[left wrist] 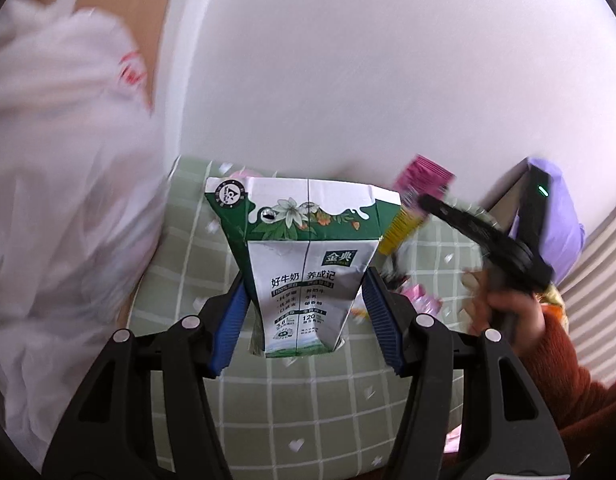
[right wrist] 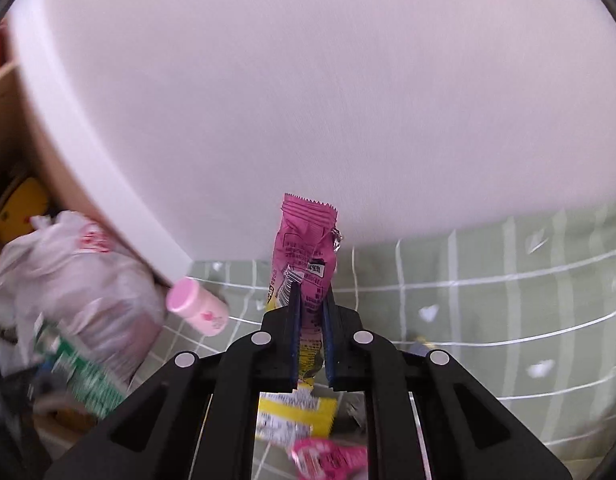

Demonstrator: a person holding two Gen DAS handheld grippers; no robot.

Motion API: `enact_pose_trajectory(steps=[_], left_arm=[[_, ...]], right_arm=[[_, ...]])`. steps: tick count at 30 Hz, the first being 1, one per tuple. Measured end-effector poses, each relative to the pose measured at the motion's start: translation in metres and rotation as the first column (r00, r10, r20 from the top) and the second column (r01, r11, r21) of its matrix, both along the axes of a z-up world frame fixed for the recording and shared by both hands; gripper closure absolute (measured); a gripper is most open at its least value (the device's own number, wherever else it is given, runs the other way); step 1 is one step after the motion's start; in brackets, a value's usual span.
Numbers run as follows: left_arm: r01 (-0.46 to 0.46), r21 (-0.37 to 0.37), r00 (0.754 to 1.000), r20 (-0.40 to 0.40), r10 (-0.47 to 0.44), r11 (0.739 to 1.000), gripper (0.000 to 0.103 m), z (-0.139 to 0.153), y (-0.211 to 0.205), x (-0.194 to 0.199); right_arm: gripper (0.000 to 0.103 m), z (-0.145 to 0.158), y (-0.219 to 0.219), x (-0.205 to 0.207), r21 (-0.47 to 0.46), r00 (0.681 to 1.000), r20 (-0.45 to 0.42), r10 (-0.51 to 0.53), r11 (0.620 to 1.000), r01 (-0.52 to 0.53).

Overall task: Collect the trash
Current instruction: 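Grasp the pink-and-yellow snack packet with the right gripper and lift it, then carry the milk carton and pink-and-yellow packet into the yellow bag and open both grippers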

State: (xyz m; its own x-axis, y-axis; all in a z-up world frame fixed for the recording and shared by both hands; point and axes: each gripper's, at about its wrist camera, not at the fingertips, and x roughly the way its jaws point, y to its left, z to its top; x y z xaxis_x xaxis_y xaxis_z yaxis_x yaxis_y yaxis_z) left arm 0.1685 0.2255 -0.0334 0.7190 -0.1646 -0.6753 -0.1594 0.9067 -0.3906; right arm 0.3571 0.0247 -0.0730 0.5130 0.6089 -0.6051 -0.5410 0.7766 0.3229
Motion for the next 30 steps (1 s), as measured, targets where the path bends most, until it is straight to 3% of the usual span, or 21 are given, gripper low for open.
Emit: enact_pose_trajectory(steps=[8, 14, 17, 22, 26, 30], left_arm=[[0.145, 0.124, 0.979, 0.126, -0.160, 0.982, 0.049, 0.057, -0.061, 0.030], [0.328, 0.194, 0.908, 0.205, -0.365, 0.925, 0.049, 0.089, -0.129, 0.050], [0.436, 0.197, 0.850, 0.231, -0.474, 0.878, 0.049, 0.097, -0.168, 0.062], [0.635, 0.146, 0.710, 0.277, -0.648, 0.758, 0.049, 0.105, -0.237, 0.081], [0.748, 0.104, 0.600, 0.317, -0.735, 0.656, 0.049, 0.109, -0.296, 0.092], [0.813, 0.111, 0.506, 0.352, -0.787, 0.572, 0.049, 0.102, -0.351, 0.094]], right_arm=[[0.092, 0.070, -0.081, -0.065, -0.041, 0.967, 0.236, -0.094, 0.993, 0.107], [0.092, 0.108, -0.168, -0.098, -0.033, 0.918, 0.317, -0.239, 0.964, 0.263], [0.092, 0.124, -0.217, -0.123, -0.023, 0.870, 0.363, -0.332, 0.931, 0.365], [0.092, 0.146, -0.298, -0.161, -0.002, 0.762, 0.417, -0.495, 0.838, 0.545], [0.092, 0.152, -0.357, -0.194, 0.026, 0.681, 0.407, -0.608, 0.753, 0.657], [0.092, 0.145, -0.393, -0.214, 0.024, 0.629, 0.386, -0.675, 0.689, 0.724]])
